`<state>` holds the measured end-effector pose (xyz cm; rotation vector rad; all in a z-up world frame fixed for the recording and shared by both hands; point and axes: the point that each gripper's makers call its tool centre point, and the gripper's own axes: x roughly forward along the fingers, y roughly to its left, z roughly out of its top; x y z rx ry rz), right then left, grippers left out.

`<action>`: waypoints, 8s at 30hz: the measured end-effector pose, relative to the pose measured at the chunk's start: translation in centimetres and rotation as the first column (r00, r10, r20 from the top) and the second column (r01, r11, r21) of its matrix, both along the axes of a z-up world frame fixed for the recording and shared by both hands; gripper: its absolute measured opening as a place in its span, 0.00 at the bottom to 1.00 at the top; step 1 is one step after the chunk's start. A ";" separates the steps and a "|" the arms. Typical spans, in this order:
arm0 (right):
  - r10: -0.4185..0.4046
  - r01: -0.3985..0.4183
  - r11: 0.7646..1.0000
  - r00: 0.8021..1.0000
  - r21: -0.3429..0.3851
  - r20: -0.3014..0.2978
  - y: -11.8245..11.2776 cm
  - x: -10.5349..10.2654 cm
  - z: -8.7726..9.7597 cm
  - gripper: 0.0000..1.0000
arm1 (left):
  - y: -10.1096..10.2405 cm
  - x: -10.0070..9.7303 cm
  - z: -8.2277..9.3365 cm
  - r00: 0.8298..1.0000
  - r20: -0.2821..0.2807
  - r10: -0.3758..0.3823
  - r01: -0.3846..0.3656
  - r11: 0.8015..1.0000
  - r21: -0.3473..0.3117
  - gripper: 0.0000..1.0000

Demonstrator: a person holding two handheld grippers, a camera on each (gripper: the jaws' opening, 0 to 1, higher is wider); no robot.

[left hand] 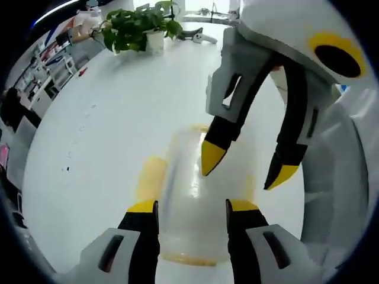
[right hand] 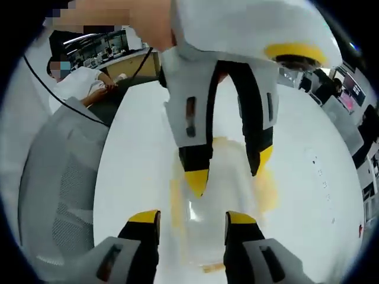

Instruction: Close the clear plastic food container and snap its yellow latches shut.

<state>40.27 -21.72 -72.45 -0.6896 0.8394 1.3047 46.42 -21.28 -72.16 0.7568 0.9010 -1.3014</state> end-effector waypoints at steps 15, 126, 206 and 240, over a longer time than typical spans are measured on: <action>0.041 -0.034 0.998 0.988 -0.051 0.147 0.3 0.2 -1.0 0.48 | -0.9 1.1 -0.5 0.999 -0.001 -0.046 0.046 0.999 0.009 0.49; 0.081 -0.050 0.991 0.964 -0.128 0.252 0.8 1.0 -1.0 0.42 | -1.4 -0.4 -1.6 0.968 -0.214 -0.134 0.150 0.987 0.057 0.55; 0.089 -0.063 0.985 0.983 -0.163 0.159 -3.4 3.1 -3.1 0.73 | 4.3 -2.3 -4.3 0.979 0.178 -0.105 0.084 0.989 0.122 0.79; 0.084 -0.062 0.989 0.983 -0.135 0.161 3.6 4.2 -3.1 0.72 | 11.2 -1.2 -4.3 0.979 0.178 -0.102 0.078 0.987 0.137 0.79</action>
